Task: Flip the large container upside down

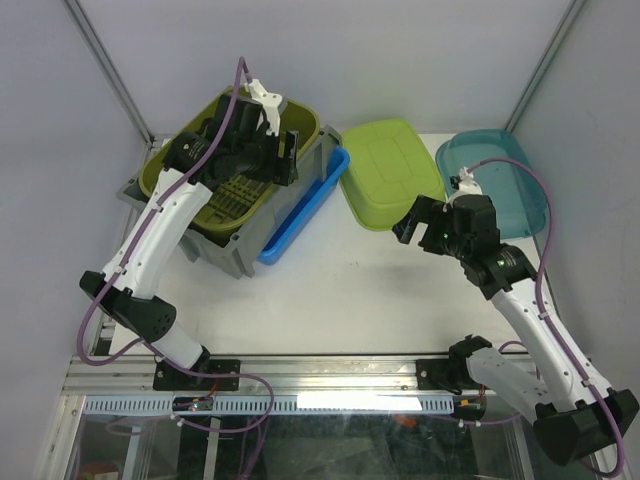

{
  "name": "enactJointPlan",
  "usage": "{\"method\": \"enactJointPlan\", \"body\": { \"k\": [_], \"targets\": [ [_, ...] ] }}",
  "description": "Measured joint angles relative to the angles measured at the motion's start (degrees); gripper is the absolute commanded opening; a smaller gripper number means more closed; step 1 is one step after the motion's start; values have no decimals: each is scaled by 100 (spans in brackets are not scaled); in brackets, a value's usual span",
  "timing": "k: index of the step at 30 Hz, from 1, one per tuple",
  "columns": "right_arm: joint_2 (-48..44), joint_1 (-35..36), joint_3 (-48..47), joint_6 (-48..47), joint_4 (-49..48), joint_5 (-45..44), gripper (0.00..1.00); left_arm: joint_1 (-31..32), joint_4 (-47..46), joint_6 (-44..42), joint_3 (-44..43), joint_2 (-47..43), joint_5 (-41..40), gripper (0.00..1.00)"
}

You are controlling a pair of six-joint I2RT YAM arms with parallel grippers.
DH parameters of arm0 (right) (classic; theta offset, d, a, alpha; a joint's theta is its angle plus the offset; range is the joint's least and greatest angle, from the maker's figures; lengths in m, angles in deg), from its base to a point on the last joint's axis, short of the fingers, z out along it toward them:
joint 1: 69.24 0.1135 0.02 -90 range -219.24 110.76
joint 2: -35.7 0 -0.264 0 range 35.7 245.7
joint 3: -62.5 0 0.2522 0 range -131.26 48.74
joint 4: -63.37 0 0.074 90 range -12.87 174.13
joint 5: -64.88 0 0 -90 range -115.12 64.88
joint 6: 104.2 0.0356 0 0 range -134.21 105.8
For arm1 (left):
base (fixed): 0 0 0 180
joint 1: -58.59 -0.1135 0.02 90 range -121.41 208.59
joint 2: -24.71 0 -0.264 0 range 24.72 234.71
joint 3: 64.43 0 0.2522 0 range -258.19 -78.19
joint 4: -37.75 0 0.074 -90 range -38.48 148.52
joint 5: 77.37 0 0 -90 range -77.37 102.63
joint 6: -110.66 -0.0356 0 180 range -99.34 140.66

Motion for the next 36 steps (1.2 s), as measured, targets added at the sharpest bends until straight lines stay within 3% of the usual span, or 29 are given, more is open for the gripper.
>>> {"method": "enactJointPlan", "body": {
  "k": [6, 16, 19, 24, 25, 28, 36],
  "targets": [
    [2, 0, 87, 28, 0, 46, 100, -48, 42, -46, 83, -24, 59, 49],
    [-13, 0, 107, 70, -2, 57, 100, -50, 72, -166, 120, -24, 184, 36],
    [-13, 0, 144, 81, -4, 68, 100, -50, 59, -170, 136, -24, 216, 25],
    [-13, 0, 160, 111, -4, 105, 100, -50, 35, -216, 197, -24, 236, 26],
    [-13, 0, 160, 114, -4, 111, 100, -50, 33, -225, 199, -24, 238, 23],
    [-13, 0, 160, 125, -7, 116, 99, -50, 28, -267, 199, -24, 258, 1],
    [-11, 0, 160, 133, -33, 142, 100, -50, 42, -343, -15, 66, 328, 0]
  ]
}}
